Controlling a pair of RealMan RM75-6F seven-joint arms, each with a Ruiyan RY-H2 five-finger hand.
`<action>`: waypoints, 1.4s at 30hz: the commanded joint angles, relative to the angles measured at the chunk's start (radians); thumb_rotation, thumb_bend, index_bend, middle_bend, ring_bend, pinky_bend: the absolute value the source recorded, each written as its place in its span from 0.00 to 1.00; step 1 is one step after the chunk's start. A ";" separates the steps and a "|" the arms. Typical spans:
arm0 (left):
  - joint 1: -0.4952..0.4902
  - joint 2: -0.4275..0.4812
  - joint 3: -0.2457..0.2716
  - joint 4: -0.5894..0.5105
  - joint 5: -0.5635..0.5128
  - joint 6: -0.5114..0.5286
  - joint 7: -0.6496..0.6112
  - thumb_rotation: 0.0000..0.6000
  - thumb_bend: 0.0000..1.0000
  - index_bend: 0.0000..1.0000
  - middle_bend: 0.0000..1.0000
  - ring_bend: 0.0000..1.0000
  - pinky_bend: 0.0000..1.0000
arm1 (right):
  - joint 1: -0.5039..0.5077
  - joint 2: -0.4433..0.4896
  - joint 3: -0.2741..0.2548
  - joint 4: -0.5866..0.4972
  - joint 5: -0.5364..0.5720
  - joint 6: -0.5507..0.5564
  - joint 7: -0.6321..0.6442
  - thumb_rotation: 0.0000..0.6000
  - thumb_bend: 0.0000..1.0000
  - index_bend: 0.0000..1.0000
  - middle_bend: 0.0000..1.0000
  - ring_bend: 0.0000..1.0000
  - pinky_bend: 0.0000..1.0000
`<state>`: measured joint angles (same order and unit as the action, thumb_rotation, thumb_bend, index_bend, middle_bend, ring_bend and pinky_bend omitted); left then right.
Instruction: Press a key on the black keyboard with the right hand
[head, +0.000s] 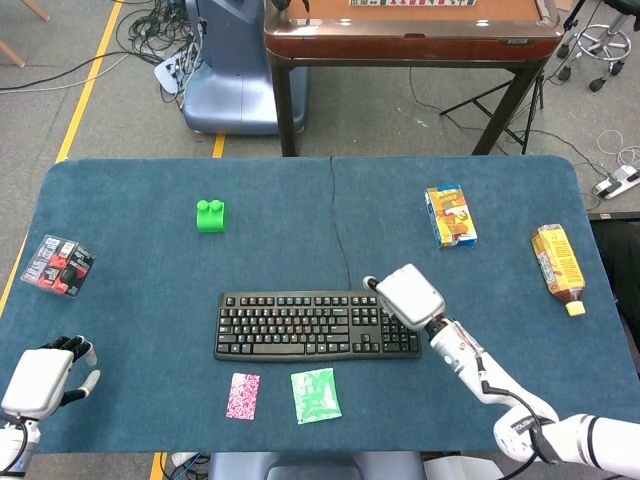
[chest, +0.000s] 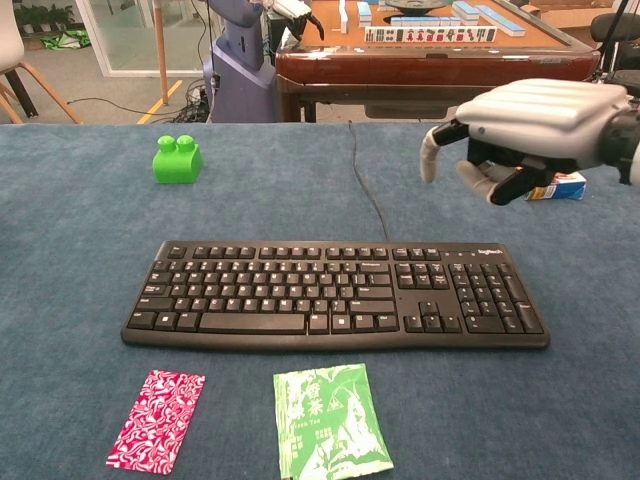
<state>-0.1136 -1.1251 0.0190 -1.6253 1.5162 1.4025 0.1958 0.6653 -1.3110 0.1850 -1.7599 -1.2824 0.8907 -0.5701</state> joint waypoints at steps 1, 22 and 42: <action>0.000 0.002 0.002 -0.003 0.001 -0.001 -0.004 1.00 0.28 0.55 0.45 0.39 0.56 | 0.026 -0.033 -0.010 -0.004 0.026 -0.016 -0.033 1.00 0.97 0.36 0.92 0.91 1.00; -0.003 0.005 -0.001 0.002 -0.020 -0.017 -0.013 1.00 0.28 0.56 0.45 0.39 0.56 | 0.161 -0.175 -0.075 0.018 0.221 -0.047 -0.196 1.00 1.00 0.36 0.94 0.94 1.00; -0.002 0.004 -0.004 0.003 -0.033 -0.018 -0.016 1.00 0.28 0.56 0.45 0.39 0.56 | 0.225 -0.224 -0.130 0.035 0.310 -0.011 -0.244 1.00 1.00 0.36 0.95 0.95 1.00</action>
<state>-0.1155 -1.1207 0.0151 -1.6223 1.4838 1.3845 0.1797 0.8886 -1.5332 0.0567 -1.7264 -0.9739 0.8784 -0.8129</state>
